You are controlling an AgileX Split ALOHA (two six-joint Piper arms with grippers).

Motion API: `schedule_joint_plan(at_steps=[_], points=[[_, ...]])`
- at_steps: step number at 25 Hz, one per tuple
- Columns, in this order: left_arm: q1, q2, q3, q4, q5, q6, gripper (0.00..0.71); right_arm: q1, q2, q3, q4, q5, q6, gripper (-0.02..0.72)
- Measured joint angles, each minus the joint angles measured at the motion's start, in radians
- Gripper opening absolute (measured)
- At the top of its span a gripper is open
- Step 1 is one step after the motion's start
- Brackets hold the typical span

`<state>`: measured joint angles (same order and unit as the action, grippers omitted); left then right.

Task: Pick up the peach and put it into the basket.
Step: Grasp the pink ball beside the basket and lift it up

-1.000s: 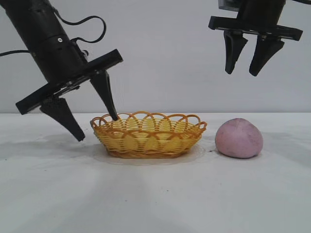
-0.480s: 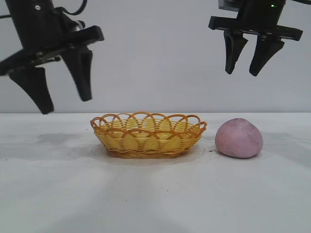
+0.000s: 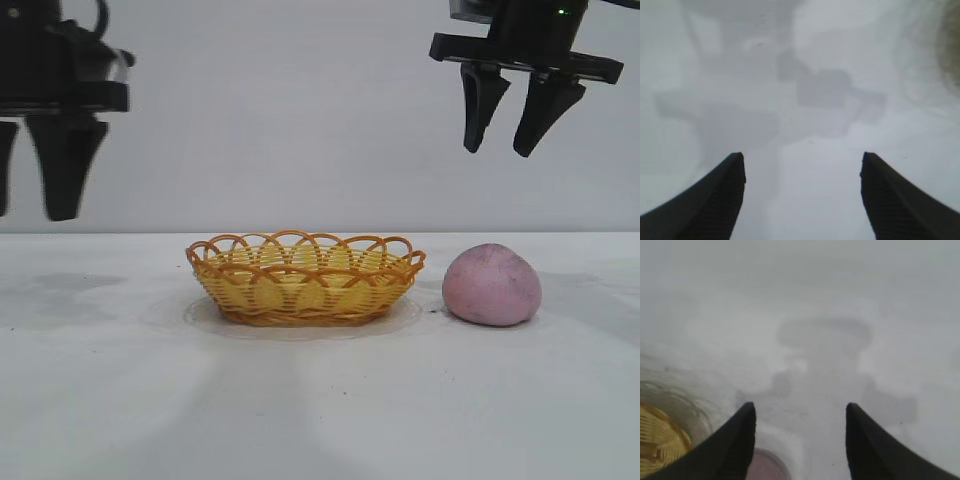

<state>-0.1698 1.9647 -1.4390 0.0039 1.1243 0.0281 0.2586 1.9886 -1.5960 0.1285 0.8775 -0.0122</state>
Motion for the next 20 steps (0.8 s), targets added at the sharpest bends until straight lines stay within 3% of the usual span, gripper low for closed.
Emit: schedule_joint_plan(at_steps=[4,7,13,20], points=[[0.098,-0.002,0.0,0.034,0.062,-0.001,0.435,0.0,0.0,0.0,0.0,0.004,0.0,0.37],[0.145,-0.03,0.0,0.04,0.076,-0.002,0.435,0.0,0.0,0.0,0.0,0.011,0.0,0.37],[0.151,-0.211,0.019,0.038,0.078,-0.002,0.435,0.0,0.0,0.0,0.0,0.024,0.0,0.37],[0.151,-0.549,0.204,0.038,0.1,-0.002,0.435,0.0,0.0,0.0,0.0,0.043,0.0,0.37]])
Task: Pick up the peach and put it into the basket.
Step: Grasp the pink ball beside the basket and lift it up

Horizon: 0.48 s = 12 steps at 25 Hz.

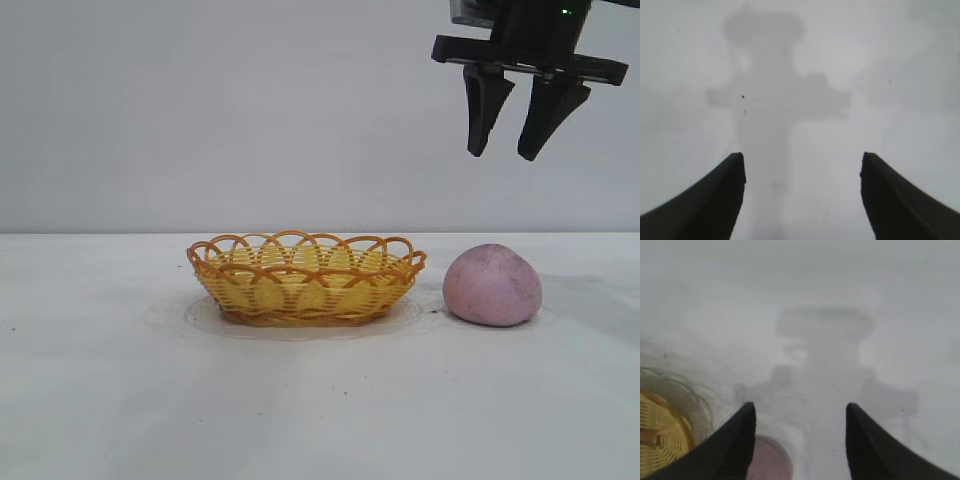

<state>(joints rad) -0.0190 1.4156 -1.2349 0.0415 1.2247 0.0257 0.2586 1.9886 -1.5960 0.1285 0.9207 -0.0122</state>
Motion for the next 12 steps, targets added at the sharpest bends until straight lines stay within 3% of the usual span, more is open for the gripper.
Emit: schedule_joint_plan(at_steps=[12], points=[[0.0,-0.605,0.351,-0.048,0.017,-0.002,0.435,0.0,0.0,0.0,-0.004,0.004,0.0,0.37]])
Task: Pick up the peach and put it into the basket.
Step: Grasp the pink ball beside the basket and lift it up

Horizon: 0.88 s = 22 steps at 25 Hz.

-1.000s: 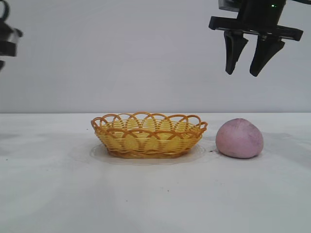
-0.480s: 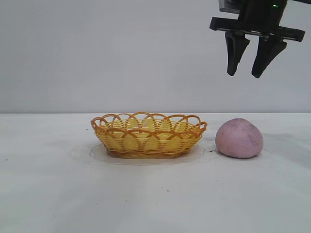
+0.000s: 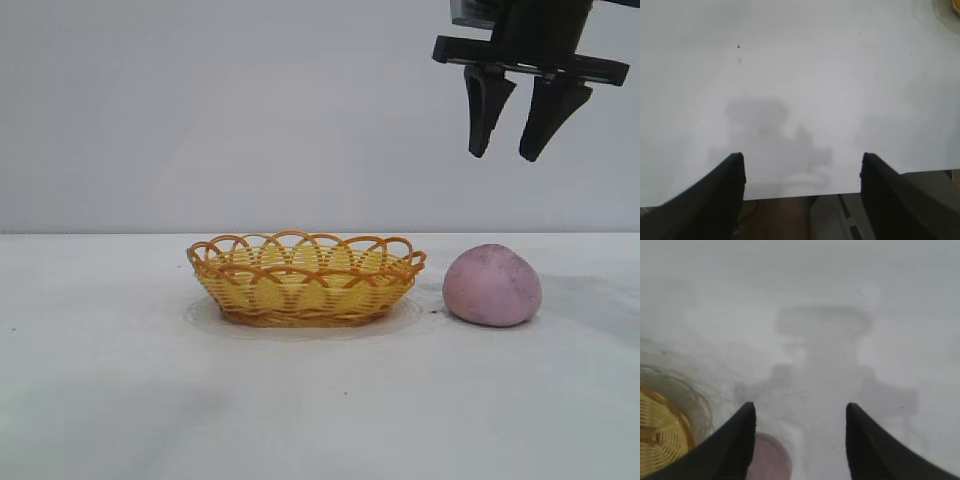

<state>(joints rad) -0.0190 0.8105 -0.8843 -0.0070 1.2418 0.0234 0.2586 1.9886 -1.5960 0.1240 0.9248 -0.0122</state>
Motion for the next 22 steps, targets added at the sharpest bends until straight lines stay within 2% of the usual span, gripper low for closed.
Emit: schedule_joint_plan(at_steps=[10,16,22], points=[[0.002,-0.472,0.29,-0.017,-0.099,0.004,0.435,0.0,0.0,0.0,-0.011,0.014,0.0,0.37],[0.002,-0.699,0.374,-0.024,-0.148,0.004,0.435,0.0,0.0,0.0,-0.022,0.022,0.0,0.37],[0.002,-0.814,0.398,-0.024,-0.127,0.012,0.435,0.0,0.0,0.0,-0.028,0.043,0.0,0.37]])
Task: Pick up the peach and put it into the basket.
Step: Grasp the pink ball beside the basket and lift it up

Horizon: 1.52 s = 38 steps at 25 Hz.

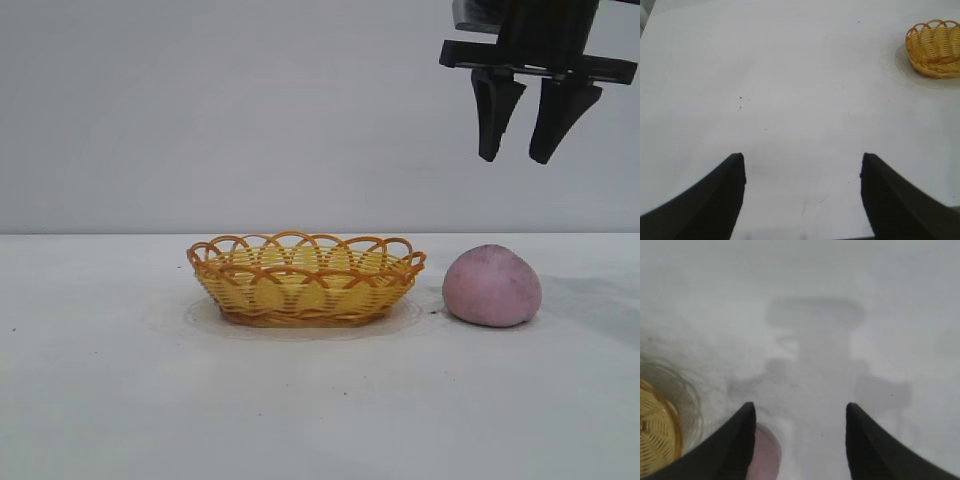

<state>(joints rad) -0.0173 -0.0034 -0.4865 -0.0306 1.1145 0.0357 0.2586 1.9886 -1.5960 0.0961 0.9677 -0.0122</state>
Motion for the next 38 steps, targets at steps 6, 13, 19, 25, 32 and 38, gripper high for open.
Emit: schedule_joint_plan(at_steps=[6,13,19,25,32,38], points=[[0.002,-0.014,0.002,-0.001,0.003,0.0,0.435,0.0,0.0,-0.003,-0.014,0.006,0.0,0.37],[0.002,-0.014,0.002,-0.002,0.003,0.002,0.435,0.0,-0.023,-0.008,-0.056,0.015,0.0,0.37],[0.002,-0.014,0.002,-0.004,0.003,0.002,0.435,0.0,-0.052,-0.008,-0.062,0.142,0.0,0.37],[0.002,-0.014,0.002,-0.004,0.003,0.002,0.435,0.012,-0.053,-0.008,-0.038,0.237,0.0,0.37],[0.002,-0.014,0.002,-0.004,0.003,0.002,0.435,0.131,-0.045,-0.008,-0.034,0.235,0.0,0.37],[0.002,-0.014,0.002,-0.004,0.003,0.002,0.435,0.151,0.042,-0.008,-0.014,0.244,0.0,0.37]])
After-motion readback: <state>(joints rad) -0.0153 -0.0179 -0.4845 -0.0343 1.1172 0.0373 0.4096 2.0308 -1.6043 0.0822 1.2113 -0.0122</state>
